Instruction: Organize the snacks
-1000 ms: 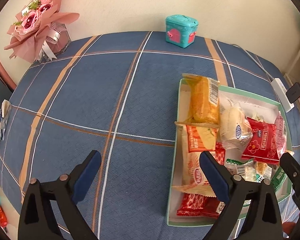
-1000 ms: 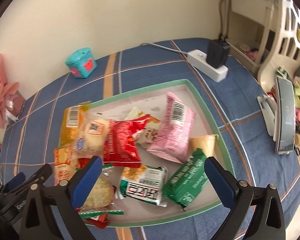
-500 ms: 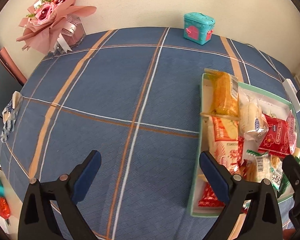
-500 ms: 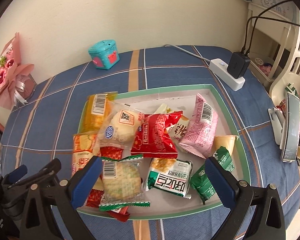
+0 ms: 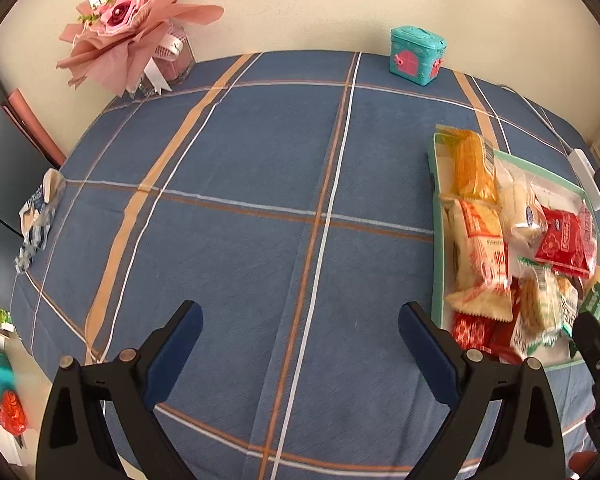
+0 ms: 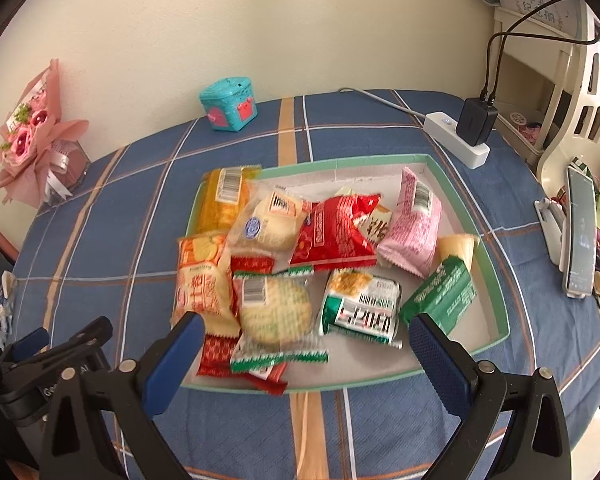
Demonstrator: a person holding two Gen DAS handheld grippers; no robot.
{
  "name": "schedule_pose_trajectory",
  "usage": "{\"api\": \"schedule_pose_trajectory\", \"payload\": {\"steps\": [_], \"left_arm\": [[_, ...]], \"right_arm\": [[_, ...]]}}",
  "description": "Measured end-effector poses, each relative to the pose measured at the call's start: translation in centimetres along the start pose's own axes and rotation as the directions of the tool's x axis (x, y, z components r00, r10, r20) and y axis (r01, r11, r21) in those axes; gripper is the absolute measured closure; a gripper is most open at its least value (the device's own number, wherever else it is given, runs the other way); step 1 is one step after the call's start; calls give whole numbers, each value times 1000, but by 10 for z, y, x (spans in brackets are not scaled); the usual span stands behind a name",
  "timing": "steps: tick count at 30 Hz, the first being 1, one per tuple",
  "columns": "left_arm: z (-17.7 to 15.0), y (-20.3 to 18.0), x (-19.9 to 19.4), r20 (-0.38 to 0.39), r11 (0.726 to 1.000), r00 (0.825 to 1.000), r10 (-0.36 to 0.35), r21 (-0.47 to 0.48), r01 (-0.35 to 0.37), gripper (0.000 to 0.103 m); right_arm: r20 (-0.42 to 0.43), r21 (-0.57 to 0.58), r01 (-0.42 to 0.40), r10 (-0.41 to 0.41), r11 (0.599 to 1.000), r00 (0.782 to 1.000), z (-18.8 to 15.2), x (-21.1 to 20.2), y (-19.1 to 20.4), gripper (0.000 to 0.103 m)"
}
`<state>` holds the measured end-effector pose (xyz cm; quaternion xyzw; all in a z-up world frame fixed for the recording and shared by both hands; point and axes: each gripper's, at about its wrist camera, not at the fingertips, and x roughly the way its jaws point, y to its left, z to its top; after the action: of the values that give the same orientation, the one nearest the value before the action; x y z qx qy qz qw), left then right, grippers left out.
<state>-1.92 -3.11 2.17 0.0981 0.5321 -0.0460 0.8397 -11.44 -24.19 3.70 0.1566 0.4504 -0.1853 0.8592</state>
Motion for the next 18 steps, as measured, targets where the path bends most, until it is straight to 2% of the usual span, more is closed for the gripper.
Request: {"api": "schedule_pose_trajectory", "payload": {"steps": [12, 18], "left_arm": [[-23, 10, -12, -6, 999, 1000, -26, 36, 26, 5], [-28, 16, -17, 2, 999, 999, -46, 20, 46, 5]], "right_arm": [[-20, -7, 3, -3, 1000, 1000, -24, -7, 4, 0], [-28, -13, 10, -10, 1000, 1000, -30, -9, 7, 0]]}}
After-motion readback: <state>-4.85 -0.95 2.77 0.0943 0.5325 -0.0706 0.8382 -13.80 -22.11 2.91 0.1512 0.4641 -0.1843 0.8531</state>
